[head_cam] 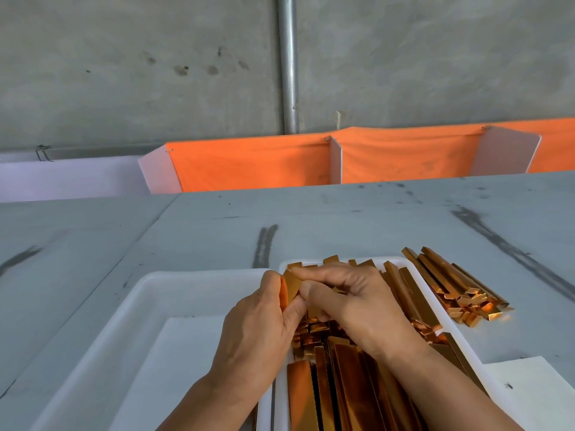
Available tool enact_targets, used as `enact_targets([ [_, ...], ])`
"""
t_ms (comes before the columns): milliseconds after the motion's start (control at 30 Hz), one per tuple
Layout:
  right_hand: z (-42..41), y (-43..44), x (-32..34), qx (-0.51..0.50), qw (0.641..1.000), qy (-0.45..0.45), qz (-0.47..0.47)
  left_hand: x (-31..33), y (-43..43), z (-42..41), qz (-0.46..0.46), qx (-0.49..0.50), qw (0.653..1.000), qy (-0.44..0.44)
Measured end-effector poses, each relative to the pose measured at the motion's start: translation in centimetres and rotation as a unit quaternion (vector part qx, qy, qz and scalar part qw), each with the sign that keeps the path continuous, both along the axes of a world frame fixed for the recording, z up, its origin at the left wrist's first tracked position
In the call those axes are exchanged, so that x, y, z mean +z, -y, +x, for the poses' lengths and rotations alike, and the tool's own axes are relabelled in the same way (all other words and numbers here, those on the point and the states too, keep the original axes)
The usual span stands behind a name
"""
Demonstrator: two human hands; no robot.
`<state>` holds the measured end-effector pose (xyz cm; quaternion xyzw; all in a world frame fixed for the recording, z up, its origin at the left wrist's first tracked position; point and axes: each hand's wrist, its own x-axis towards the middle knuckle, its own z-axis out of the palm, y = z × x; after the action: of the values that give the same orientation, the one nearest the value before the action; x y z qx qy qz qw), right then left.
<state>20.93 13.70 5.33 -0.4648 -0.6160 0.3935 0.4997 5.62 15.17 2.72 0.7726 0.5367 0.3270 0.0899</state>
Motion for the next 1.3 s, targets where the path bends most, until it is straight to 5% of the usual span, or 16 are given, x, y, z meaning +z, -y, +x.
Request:
enact_targets([
  [433,1.1,-0.6,0.3,-0.142,0.988,-0.061,-0.013,0.0,0.0,0.2,-0.024,-0.059,0.996,0.067],
  [1300,1.2,-0.7,0.5,-0.074,0.993,-0.083,-0.033,0.0,0.1,0.3,-0.026,-0.059,0.994,0.089],
])
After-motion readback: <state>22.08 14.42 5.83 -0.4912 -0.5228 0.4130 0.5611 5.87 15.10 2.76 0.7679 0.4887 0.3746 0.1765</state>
